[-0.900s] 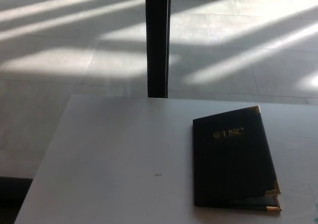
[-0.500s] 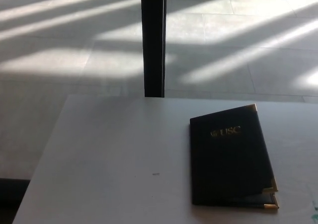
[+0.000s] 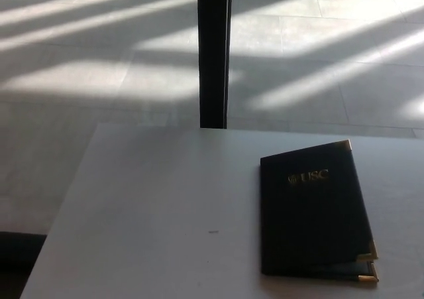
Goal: There is a diary kept infront of the robot and the robot uses its right hand to grab its cover and puses it to the left to open it.
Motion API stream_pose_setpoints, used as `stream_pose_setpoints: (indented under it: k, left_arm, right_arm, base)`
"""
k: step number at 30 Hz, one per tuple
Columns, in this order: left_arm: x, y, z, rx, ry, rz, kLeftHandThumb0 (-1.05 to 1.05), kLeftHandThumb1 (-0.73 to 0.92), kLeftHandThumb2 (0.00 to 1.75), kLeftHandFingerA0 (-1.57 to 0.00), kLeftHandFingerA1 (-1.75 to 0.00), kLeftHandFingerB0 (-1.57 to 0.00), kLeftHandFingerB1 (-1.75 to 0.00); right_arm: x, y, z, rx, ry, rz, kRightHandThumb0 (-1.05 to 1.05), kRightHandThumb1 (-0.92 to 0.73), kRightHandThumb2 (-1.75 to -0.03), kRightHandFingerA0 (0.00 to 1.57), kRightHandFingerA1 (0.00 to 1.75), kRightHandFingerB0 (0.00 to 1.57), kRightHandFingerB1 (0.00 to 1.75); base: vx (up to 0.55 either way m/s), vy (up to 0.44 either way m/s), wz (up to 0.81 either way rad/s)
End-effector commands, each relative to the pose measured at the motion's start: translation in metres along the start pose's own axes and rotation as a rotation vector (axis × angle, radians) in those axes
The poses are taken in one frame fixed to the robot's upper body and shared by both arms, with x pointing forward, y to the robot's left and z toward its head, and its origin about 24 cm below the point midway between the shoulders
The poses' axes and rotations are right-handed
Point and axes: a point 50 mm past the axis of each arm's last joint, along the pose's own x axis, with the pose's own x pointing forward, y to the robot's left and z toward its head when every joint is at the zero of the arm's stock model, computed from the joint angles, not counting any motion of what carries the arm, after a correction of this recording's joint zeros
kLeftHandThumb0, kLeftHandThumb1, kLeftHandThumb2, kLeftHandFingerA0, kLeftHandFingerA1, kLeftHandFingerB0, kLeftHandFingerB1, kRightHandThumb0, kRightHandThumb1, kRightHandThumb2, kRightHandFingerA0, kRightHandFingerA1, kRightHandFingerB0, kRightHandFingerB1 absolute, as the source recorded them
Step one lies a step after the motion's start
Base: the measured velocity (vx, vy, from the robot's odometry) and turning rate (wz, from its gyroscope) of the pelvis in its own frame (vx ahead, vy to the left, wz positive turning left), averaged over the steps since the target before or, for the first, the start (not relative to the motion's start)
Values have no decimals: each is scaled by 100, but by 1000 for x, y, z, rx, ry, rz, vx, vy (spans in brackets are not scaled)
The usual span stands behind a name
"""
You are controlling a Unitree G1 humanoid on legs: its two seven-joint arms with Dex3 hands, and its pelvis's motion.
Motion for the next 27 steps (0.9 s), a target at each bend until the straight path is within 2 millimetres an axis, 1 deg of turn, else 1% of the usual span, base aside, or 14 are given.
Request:
stream_pose_setpoints:
  k: [1, 2, 4, 7, 10, 11, 13, 14, 15, 18, 19, 23, 24, 27]
  left_arm:
    - [2, 9, 10, -81, -8, 63, -91, 92, 165, -44, -118, -10, -94]
    - [2, 8, 10, -74, -10, 68, -91, 92, 164, -44, -118, -9, -93]
    - [2, 8, 11, -70, -13, 64, -90, 92, 164, -44, -118, -4, -90]
    - [2, 8, 11, -70, -11, 63, -91, 92, 165, -45, -120, -4, -91]
    - [2, 8, 11, -57, -16, 56, -89, 92, 165, -38, -114, -3, -90]
    - [2, 8, 11, -60, -14, 55, -91, 92, 165, -41, -117, 0, -88]
    - [2, 8, 11, -59, -12, 73, -90, 92, 165, -53, -124, -15, -97]
    - [2, 8, 11, -59, -12, 73, -90, 92, 165, -53, -124, -15, -97]
    - [2, 8, 11, -74, -11, 72, -95, 92, 166, -64, -132, -19, -102]
    - [2, 8, 11, -68, -9, 72, -93, 92, 166, -61, -130, -12, -97]
    - [2, 8, 11, -66, -10, 68, -92, 92, 166, -51, -123, -11, -96]
    - [2, 10, 10, -70, -4, 74, -88, 92, 165, -47, -119, -14, -96]
    - [2, 10, 10, -67, -5, 74, -90, 92, 165, -62, -129, -18, -99]
    - [2, 12, 11, -77, -3, 80, -90, 92, 165, -55, -125, -10, -95]
  right_arm:
    - [6, 2, -2, 94, 97, -72, -86, -92, -70, 51, 58, 38, 54]
    - [7, 12, 0, 104, 91, -71, -88, -92, -68, 55, 59, 42, 53]
    - [3, 31, 5, 137, 80, -11, -91, -88, -67, 51, 55, 39, 48]
    - [0, 45, 9, 161, 82, 29, -85, -86, -67, 47, 53, 34, 43]
    - [-6, 69, 12, 152, 76, 108, -80, -87, -66, 44, 51, 33, 42]
    - [-12, 84, 11, 150, 86, 173, -76, -91, -67, 39, 49, 30, 41]
    - [-23, 101, 8, 142, 98, 231, -76, -90, -67, 41, 55, 28, 43]
    - [-23, 102, 8, 141, 99, 231, -76, -90, -67, 41, 55, 28, 43]
    - [-34, 114, 3, 140, 118, 293, -74, -92, -67, 36, 53, 27, 42]
    - [-42, 122, -5, 131, 149, 331, -70, -92, -69, 31, 48, 24, 39]
    - [-45, 125, -9, 127, 165, 339, -63, -92, -72, 31, 47, 20, 37]
    - [-61, 137, -39, 59, 258, 415, -60, -92, -80, 28, 51, 18, 39]
    - [-64, 137, -44, 43, 267, 429, -60, -92, -81, 27, 52, 17, 40]
    - [-68, 137, -54, 20, 291, 441, -59, -92, -80, 29, 51, 19, 40]
  base:
    - [0, 0, 0]
    - [0, 0, 0]
    - [0, 0, 0]
    - [0, 0, 0]
    - [0, 0, 0]
    - [0, 0, 0]
    - [0, 0, 0]
    - [0, 0, 0]
    - [0, 0, 0]
    - [0, 0, 0]
    - [0, 0, 0]
    - [0, 0, 0]
    - [0, 0, 0]
    - [0, 0, 0]
